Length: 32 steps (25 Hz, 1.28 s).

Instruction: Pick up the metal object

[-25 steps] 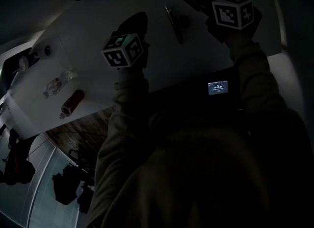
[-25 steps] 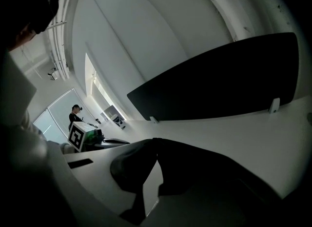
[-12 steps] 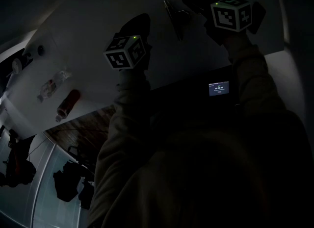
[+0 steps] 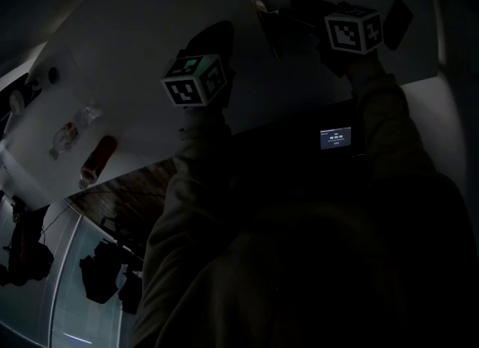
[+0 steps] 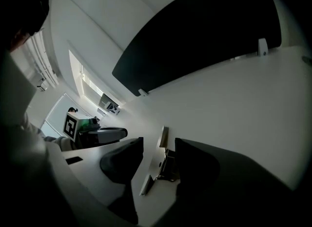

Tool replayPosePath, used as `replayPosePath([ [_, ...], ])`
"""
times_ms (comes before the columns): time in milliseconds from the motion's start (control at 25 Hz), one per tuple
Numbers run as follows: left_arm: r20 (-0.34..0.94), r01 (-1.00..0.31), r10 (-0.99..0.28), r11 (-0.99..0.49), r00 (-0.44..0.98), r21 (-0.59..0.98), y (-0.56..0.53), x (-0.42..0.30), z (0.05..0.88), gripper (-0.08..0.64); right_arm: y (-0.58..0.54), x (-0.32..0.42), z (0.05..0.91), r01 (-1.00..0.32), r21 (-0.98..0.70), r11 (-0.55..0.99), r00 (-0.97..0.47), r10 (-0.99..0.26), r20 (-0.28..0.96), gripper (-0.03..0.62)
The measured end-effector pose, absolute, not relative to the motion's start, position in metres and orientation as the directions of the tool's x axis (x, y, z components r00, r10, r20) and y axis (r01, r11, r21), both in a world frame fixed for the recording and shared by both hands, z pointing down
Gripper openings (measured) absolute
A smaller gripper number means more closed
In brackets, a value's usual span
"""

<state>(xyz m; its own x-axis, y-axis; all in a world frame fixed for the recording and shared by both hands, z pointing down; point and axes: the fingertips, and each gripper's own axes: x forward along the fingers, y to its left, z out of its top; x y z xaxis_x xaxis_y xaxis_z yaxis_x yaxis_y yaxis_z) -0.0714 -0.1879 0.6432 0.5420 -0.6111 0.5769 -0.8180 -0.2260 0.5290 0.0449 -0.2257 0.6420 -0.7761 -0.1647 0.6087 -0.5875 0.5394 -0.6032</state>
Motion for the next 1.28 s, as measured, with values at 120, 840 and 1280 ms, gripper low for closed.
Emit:
replayPosePath([
  [120,0.578,-0.817,-0.611,-0.22,0.541,0.532,-0.188,-0.072,0.647,0.005,-0.219,0.046,0.654,-0.589,-0.621,0.518,-0.776,-0.148,0.613,0.183],
  [840,0.586,-0.823,-0.6,-0.246,0.545,0.513,-0.182,-0.072,0.647,0.005,-0.2,0.037,0.667,-0.568,-0.646,0.51,-0.79,-0.119,0.602,0.061],
  [1280,0.569,-0.809,-0.606,-0.236,0.556,0.539,-0.178,-0.071,0.643,0.005,-0.201,0.037,0.645,-0.514,-0.703,0.491,-0.843,-0.14,0.519,0.023],
])
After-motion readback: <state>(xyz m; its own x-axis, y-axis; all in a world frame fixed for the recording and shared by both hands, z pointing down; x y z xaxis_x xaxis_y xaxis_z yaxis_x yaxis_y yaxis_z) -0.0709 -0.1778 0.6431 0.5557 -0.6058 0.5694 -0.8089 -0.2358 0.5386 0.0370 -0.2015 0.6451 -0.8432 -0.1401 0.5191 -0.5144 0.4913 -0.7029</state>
